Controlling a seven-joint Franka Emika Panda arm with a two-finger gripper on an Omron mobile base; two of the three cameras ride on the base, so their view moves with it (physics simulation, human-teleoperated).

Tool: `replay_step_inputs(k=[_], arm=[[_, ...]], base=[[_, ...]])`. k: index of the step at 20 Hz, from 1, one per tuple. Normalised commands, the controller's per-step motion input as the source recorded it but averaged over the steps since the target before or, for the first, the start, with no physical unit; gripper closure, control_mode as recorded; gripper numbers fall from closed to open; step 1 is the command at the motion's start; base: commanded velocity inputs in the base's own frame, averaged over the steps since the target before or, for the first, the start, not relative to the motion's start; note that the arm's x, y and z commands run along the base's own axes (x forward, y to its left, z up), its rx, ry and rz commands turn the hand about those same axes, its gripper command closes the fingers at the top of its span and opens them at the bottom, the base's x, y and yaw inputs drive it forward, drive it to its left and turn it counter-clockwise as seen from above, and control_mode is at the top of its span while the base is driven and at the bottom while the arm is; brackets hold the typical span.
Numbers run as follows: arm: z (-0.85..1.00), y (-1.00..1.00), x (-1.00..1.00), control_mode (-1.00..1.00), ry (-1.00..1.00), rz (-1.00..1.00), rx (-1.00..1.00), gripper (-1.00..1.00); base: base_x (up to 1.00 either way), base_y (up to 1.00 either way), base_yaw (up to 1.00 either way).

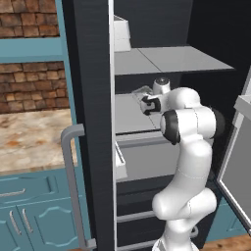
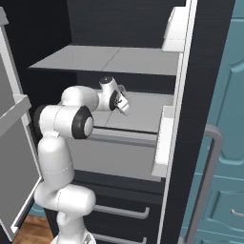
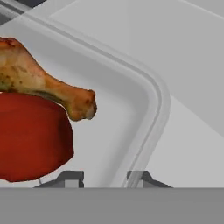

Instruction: Place the tupperware containing the chicken drumstick and bell pepper meal in the microwave. Close the microwave door and press the start button to reheat the meal.

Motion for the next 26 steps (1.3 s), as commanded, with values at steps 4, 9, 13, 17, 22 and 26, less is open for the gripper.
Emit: replay_step_inputs(k=[4,9,13,17,22,26], arm=[[-0.24,0.0,-0.53,-1.0,-0.12,-0.01,0.0,1.0],[-0.08,0.0,-0.94,-1.0,-0.06,-0.04,0.0,1.0],[0.07,0.0,-1.0,-1.0,0.0,0.0,0.0,1.0],[0.45,0.02,-1.0,-1.0,0.0,0.0,0.0,1.0],[0.7,0.04,-1.0,-1.0,0.0,0.01,0.0,1.0],[0.85,0.21,-1.0,-1.0,0.0,0.1,0.0,1.0]], base=[[0.0,0.0,0.0],[0.0,0.0,0.0],[0.0,0.0,0.0],[0.0,0.0,0.0],[0.0,0.0,0.0],[0.0,0.0,0.0]])
